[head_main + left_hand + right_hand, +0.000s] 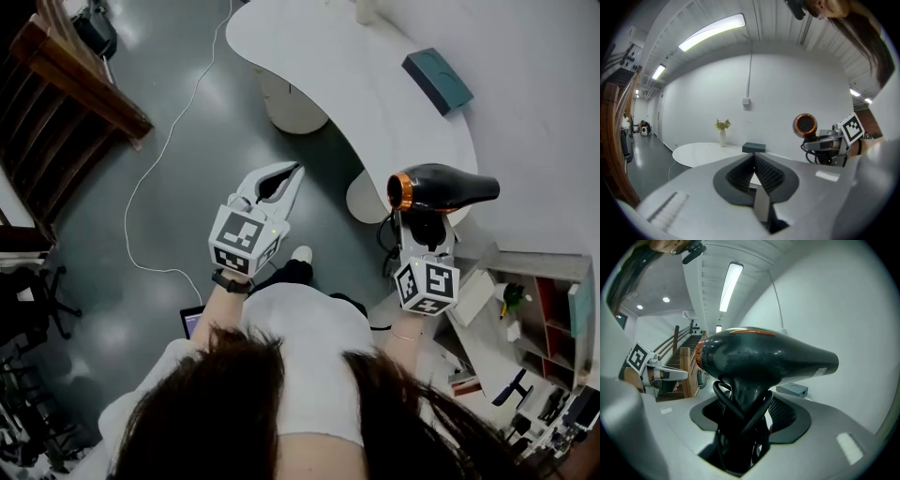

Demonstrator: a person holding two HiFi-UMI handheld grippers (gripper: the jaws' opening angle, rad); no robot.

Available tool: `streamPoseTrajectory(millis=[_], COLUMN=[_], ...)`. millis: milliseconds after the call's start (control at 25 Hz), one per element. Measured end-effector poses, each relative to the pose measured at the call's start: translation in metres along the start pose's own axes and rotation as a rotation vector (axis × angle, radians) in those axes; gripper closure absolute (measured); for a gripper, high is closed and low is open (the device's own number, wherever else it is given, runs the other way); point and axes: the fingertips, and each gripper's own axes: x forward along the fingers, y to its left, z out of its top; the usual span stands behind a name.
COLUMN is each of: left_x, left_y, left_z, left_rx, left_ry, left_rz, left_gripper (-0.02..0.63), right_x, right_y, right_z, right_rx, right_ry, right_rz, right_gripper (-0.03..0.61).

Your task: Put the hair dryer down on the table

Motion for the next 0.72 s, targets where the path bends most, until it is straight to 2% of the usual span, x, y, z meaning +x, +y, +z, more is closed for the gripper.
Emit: streamPoseTrajectory(millis=[320, 720], left_x=[0.018, 0.078], left_y=[0.019, 0.018], left_z=[-0.002, -0.005], left_rx=[-0.018, -0.020], left_ry=[0.011, 0.032], left_rz=[-0.052, -0.089], left_gripper=[0.555, 0.555], right_x=[0.015, 0.045], right_y=[0.004, -0.043], right_z=[0.004, -0.008], right_rx=[-0.036, -0.006], right_ry=[0.042, 0.069], right_rz=[-0.046, -0.087], right_gripper=[0.319, 0.319])
